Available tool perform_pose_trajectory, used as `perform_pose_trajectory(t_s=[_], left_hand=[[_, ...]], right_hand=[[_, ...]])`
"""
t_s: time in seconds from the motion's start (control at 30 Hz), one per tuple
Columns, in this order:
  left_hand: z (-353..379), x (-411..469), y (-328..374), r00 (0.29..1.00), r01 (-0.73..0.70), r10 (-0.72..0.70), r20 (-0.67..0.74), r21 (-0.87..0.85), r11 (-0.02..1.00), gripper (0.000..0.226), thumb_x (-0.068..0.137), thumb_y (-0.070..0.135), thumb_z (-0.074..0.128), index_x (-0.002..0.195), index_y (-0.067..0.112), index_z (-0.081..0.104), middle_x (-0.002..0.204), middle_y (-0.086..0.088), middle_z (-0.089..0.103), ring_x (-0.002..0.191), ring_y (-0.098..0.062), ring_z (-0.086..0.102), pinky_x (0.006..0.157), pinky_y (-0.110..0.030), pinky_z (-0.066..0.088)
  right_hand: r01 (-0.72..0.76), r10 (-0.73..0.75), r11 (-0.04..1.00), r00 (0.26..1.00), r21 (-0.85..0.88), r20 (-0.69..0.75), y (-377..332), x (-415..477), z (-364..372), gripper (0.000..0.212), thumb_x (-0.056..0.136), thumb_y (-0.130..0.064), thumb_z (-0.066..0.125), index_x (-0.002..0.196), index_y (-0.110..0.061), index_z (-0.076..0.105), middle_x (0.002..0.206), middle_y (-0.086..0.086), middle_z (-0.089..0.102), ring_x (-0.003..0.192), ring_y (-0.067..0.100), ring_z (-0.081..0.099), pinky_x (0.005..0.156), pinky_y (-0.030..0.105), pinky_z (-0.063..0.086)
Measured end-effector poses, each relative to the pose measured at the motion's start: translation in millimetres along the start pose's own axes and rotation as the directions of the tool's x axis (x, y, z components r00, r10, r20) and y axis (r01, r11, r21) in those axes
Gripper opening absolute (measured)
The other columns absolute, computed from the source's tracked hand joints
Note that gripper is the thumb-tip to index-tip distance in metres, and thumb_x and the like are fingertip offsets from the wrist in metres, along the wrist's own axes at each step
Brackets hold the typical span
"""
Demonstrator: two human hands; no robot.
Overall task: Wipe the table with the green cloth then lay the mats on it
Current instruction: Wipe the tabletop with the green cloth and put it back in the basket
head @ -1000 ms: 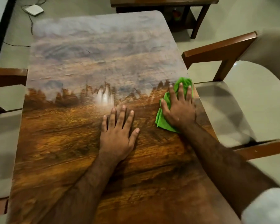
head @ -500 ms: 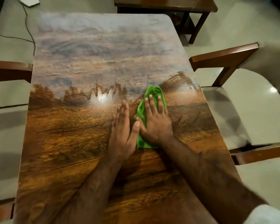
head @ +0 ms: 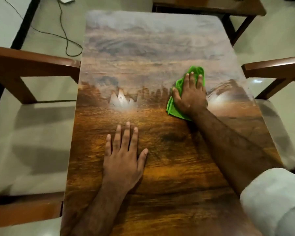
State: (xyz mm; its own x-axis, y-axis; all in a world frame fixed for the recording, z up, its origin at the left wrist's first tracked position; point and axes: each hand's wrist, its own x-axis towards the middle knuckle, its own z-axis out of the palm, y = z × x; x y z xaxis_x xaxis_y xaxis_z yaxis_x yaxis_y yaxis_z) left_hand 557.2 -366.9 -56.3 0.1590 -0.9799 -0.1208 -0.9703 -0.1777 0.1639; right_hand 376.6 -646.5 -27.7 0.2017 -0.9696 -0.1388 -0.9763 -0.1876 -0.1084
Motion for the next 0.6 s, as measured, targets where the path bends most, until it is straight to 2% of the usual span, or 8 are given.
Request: perform_pose_trajectory(t_s=[0.1, 0.23, 0.33, 0.43, 0.6], left_hand=[[-4.2, -0.4, 2.3, 1.0, 0.008, -0.008, -0.001, -0.043, 0.999, 0.088, 0.111, 0.073, 0.014, 0.177, 0.015, 0.004, 0.185, -0.005, -0.01, 0.17, -0.026, -0.013, 0.137, -0.057, 0.005], [-14.4, -4.5, -5.6, 0.999, -0.007, -0.007, -0.048, -0.296, 0.955, 0.098, 0.108, 0.078, 0.015, 0.175, 0.01, -0.007, 0.183, -0.007, -0.018, 0.17, -0.023, -0.018, 0.138, -0.053, 0.002], [-19.7, -11.4, -11.2, 0.997, -0.016, -0.014, -0.075, -0.386, 0.922, 0.107, 0.104, 0.083, 0.013, 0.173, 0.005, -0.012, 0.182, -0.01, -0.023, 0.169, -0.026, -0.018, 0.138, -0.054, 0.005], [-19.4, -16.8, -13.0, 0.998, -0.03, 0.006, -0.059, -0.407, 0.913, 0.114, 0.099, 0.09, 0.011, 0.172, 0.006, -0.016, 0.181, -0.01, -0.026, 0.169, -0.027, -0.019, 0.138, -0.056, 0.007], [-18.9, -17.6, -13.9, 0.999, -0.011, -0.003, -0.034, -0.417, 0.909, 0.122, 0.09, 0.096, 0.0, 0.17, 0.007, -0.023, 0.178, -0.007, -0.034, 0.168, -0.023, -0.025, 0.138, -0.049, 0.0]], right_hand=[[0.114, -0.114, 0.993, 0.993, -0.034, 0.013, -36.7, -40.8, 11.7, 0.094, 0.107, -0.071, 0.023, 0.176, -0.008, 0.01, 0.185, 0.014, 0.004, 0.171, 0.04, -0.005, 0.137, 0.057, 0.009], [0.333, -0.326, 0.94, 0.941, -0.073, 0.094, -86.2, -126.1, 28.8, 0.094, 0.107, -0.074, 0.015, 0.177, -0.012, -0.002, 0.185, 0.01, -0.009, 0.17, 0.035, -0.016, 0.138, 0.055, 0.003], [0.422, -0.413, 0.905, 0.902, -0.058, 0.124, -97.1, -144.3, 30.8, 0.094, 0.107, -0.075, 0.02, 0.177, -0.015, 0.001, 0.186, 0.006, -0.006, 0.171, 0.032, -0.014, 0.137, 0.051, 0.004], [0.423, -0.418, 0.904, 0.904, -0.053, 0.093, -104.4, -93.9, 23.0, 0.091, 0.108, -0.072, 0.024, 0.178, -0.017, 0.005, 0.186, 0.005, 0.0, 0.171, 0.03, -0.01, 0.137, 0.052, 0.008], [0.29, -0.287, 0.955, 0.956, -0.054, 0.061, -157.9, -0.3, 17.3, 0.095, 0.103, -0.072, 0.019, 0.177, -0.013, 0.009, 0.186, 0.007, 0.004, 0.171, 0.035, -0.004, 0.136, 0.058, 0.019]])
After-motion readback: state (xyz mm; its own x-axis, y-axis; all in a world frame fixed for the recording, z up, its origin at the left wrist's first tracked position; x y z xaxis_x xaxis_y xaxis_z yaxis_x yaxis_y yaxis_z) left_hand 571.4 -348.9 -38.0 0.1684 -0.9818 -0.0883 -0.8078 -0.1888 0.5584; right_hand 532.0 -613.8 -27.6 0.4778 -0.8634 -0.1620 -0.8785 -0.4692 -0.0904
